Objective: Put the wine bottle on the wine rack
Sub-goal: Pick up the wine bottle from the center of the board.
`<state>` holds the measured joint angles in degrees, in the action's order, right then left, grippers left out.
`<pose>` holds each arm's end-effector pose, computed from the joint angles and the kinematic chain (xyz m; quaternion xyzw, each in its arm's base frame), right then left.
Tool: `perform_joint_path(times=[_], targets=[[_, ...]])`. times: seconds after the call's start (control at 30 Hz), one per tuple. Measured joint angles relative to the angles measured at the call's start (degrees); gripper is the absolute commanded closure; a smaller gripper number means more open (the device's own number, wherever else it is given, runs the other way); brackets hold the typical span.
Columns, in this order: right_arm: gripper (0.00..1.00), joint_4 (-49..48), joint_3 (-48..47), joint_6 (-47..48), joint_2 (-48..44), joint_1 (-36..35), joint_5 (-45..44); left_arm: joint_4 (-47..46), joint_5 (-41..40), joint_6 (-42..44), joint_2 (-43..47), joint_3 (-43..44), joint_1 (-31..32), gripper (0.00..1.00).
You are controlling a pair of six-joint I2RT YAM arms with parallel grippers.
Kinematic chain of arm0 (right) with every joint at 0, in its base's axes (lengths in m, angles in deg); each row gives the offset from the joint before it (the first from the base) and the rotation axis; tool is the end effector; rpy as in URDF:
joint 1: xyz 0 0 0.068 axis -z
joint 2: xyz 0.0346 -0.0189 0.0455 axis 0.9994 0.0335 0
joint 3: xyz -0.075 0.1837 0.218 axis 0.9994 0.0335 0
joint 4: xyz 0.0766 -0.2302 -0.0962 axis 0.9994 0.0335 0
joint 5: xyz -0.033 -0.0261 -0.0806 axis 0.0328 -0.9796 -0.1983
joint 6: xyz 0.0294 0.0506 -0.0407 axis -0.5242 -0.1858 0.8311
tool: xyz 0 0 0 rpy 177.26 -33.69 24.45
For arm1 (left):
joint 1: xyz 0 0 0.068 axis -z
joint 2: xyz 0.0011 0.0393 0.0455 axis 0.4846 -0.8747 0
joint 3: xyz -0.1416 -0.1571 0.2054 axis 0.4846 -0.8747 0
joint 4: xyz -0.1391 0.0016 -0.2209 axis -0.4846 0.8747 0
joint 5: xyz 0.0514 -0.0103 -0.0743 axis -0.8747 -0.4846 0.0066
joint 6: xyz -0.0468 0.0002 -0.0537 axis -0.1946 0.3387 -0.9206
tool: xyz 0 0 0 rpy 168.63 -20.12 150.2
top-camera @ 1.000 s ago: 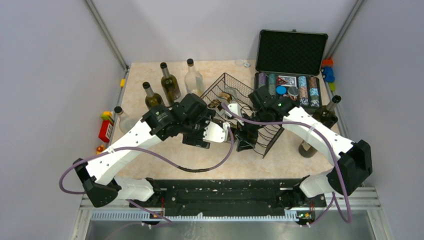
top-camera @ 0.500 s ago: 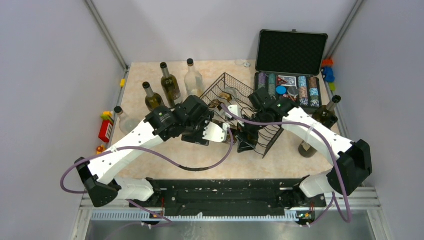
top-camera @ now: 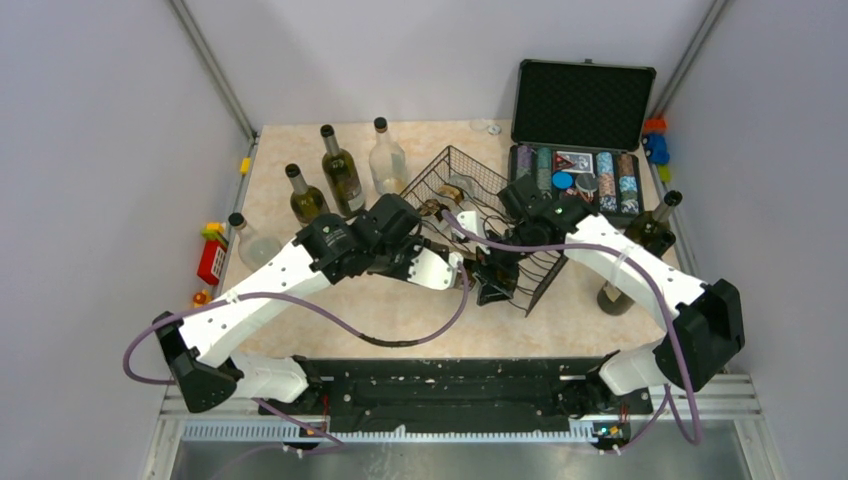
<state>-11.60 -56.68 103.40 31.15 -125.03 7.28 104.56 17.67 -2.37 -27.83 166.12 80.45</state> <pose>0.1987 0.1961 0.3021 -0.6203 0.6811 0.3251 0.2135 0.1593 -0.1915 0.3624 0.7754 0.5609 0.0616 0.2834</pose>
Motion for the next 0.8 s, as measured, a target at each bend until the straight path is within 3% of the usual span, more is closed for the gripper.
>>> perform_joint_path(times=[0.03,0.13,0.17,0.27,0.37,0.47,0.8], targets=[[1.0,0.11,0.17,-0.02,0.0,0.0,0.07,-0.15,0.07,-0.2,-0.17,-0.04,0.0,0.99],[1.0,0.07,0.17,0.02,0.0,0.02,-0.22,-0.57,-0.17,-0.28,-0.31,-0.35,0.0,1.0],[0.94,0.09,0.17,0.02,-0.02,0.02,-0.28,-0.68,-0.28,-0.42,-0.31,-0.48,0.02,1.0],[0.68,0.04,0.22,0.02,0.0,0.02,-0.94,-1.27,-0.59,-1.03,-0.31,-1.11,0.04,1.0],[0.27,-0.46,0.79,0.02,0.0,0.0,-1.62,-2.45,-0.85,-1.55,0.15,-2.56,0.15,1.0],[0.1,-0.66,1.11,-0.04,-0.02,-0.09,-2.08,-3.93,-0.85,-2.12,1.42,-4.63,0.28,1.0],[0.04,-4.37,1.2,-1.51,-1.77,-0.02,-1.53,-3.56,-1.36,-6.34,6.43,-8.85,-1.27,1.0]])
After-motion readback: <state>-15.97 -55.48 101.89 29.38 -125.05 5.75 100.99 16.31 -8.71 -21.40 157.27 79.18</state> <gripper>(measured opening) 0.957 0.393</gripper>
